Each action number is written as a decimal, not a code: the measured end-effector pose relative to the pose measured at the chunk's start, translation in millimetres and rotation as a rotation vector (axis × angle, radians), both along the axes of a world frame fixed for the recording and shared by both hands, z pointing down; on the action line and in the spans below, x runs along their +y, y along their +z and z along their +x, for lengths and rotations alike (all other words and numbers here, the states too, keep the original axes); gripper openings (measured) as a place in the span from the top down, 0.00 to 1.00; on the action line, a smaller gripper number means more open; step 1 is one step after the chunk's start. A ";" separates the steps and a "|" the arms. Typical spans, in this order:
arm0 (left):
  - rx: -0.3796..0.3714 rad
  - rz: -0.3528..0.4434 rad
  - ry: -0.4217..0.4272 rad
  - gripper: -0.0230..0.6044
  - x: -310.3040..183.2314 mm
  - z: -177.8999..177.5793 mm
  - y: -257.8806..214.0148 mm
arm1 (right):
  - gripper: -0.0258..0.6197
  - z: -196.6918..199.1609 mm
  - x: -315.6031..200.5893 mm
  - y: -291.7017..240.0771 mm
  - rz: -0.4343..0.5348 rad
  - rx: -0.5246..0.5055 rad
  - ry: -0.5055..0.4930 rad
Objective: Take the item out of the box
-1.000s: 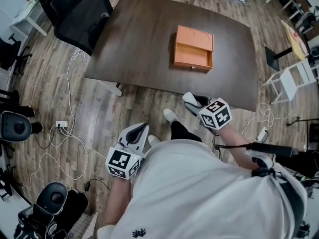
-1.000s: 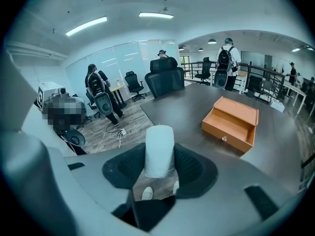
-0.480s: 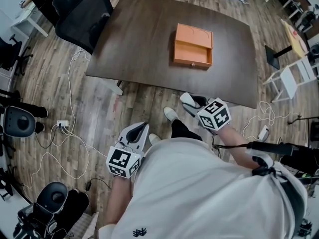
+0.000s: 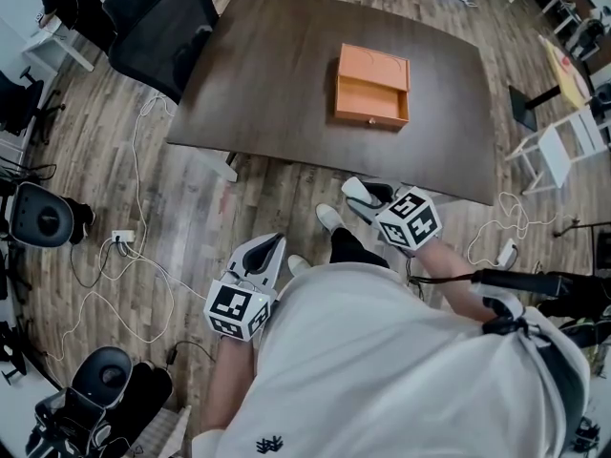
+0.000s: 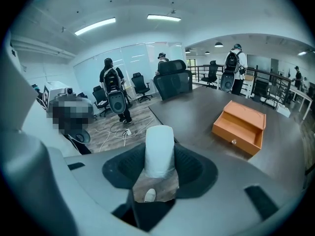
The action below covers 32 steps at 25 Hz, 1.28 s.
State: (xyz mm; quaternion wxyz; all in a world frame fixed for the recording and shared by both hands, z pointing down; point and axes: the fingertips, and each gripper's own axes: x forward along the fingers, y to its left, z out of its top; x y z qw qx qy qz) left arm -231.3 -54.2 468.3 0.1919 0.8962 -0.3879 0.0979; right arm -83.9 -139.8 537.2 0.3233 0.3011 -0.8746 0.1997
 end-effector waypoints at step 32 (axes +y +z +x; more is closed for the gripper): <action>0.009 -0.016 -0.006 0.95 -4.9 -6.2 4.0 | 0.69 -12.8 -3.3 1.0 -0.007 -0.005 -0.021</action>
